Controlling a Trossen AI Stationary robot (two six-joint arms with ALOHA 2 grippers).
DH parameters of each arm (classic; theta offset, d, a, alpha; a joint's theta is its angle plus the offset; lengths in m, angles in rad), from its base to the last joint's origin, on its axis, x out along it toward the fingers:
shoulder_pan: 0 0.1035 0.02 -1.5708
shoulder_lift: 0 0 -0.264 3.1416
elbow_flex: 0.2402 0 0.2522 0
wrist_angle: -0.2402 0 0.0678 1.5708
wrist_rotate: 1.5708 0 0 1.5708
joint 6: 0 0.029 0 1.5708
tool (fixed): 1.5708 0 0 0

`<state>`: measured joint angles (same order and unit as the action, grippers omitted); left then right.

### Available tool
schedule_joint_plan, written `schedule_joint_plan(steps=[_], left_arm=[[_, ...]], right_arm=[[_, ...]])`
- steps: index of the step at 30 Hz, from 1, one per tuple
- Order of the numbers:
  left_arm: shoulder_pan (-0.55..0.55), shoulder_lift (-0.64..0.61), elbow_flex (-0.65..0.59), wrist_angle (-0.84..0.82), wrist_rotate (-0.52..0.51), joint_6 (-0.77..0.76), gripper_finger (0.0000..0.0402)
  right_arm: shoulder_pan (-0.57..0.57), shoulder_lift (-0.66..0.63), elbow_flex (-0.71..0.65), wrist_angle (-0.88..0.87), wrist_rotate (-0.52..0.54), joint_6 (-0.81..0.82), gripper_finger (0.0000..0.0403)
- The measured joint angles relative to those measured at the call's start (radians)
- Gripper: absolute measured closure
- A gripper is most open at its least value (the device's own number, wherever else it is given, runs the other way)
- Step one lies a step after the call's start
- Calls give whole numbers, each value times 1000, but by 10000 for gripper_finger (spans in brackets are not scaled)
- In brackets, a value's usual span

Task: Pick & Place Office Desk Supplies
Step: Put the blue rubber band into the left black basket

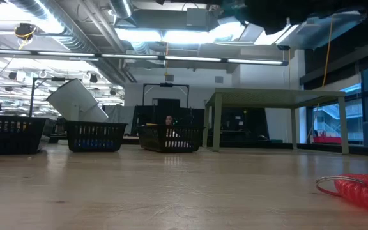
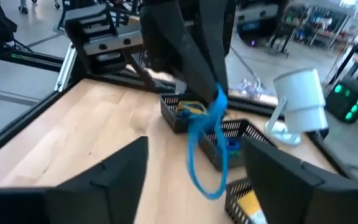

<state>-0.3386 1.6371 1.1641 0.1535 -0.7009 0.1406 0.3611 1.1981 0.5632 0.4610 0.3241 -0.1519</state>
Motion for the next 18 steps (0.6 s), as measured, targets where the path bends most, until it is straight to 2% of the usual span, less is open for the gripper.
schedule_joint_plan(steps=[5, 11, 15, 18], left_arm=[[0, 0, 0, 0, -86, -24, 398], [0, -5, 0, -11, -179, -83, 398], [7, -6, 0, -116, -136, -212, 398], [22, -6, 0, -264, -30, -392, 398]], right_arm=[[0, -55, 0, -98, 0, 86, 115], [0, -88, 0, -174, 0, 172, 119], [0, -88, 0, -207, -1, 197, 127], [0, -88, 0, -243, -2, 197, 132]])
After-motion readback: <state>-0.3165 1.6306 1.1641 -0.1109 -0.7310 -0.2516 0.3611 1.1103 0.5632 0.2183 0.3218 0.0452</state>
